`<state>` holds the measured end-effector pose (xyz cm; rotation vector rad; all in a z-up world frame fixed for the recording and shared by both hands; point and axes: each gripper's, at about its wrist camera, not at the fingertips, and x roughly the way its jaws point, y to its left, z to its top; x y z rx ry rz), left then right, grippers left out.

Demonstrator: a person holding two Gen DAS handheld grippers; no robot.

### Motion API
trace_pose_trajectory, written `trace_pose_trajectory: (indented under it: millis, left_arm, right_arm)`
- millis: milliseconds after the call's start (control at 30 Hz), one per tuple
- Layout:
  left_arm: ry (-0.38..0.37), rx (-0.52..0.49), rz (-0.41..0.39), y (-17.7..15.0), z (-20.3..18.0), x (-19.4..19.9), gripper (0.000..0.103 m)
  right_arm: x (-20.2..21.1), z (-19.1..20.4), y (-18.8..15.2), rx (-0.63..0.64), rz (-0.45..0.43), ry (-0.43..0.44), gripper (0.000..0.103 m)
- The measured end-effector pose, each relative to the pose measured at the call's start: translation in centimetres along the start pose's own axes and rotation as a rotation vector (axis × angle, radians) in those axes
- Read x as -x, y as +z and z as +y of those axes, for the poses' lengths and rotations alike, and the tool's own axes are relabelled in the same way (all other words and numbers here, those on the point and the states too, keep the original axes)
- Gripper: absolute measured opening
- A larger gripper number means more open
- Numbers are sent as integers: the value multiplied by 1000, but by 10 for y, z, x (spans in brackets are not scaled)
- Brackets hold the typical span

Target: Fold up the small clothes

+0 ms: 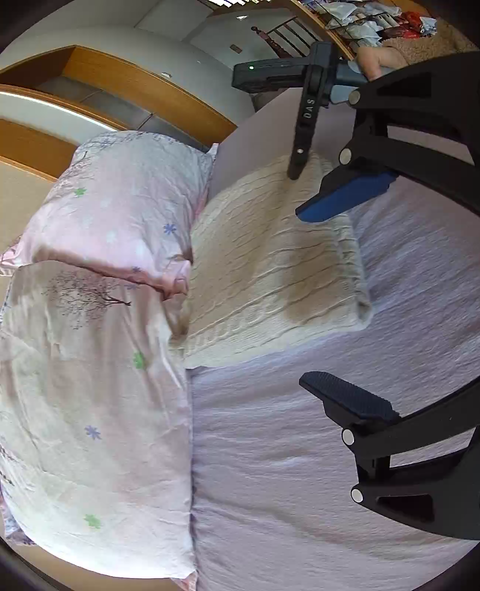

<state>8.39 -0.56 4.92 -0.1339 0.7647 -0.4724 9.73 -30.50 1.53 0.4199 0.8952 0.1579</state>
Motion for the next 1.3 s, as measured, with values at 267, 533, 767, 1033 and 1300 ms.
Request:
trace_pose_trajectory:
  millis: [267,533,767,1033,1300]
  left_arm:
    - [199,-45,42,-32,-16,-7,102]
    - [320,-70,155,-45,-20,-36,102]
    - [353,-90,177,-48,-21,-40,102]
    - [357,-91,176,-46,-20,-39,102]
    - [358,-91,176,-46,-20,-40,102]
  right_arm:
    - [46,21,-26,139,-133,-79,101]
    - [20,51,-55,279,-71,-272,101]
    - [-6,53,-56,267,34,-294,101]
    - [-6,55,-57,273,38,-308,101]
    - [-7,54,-57,273,38,-309,101]
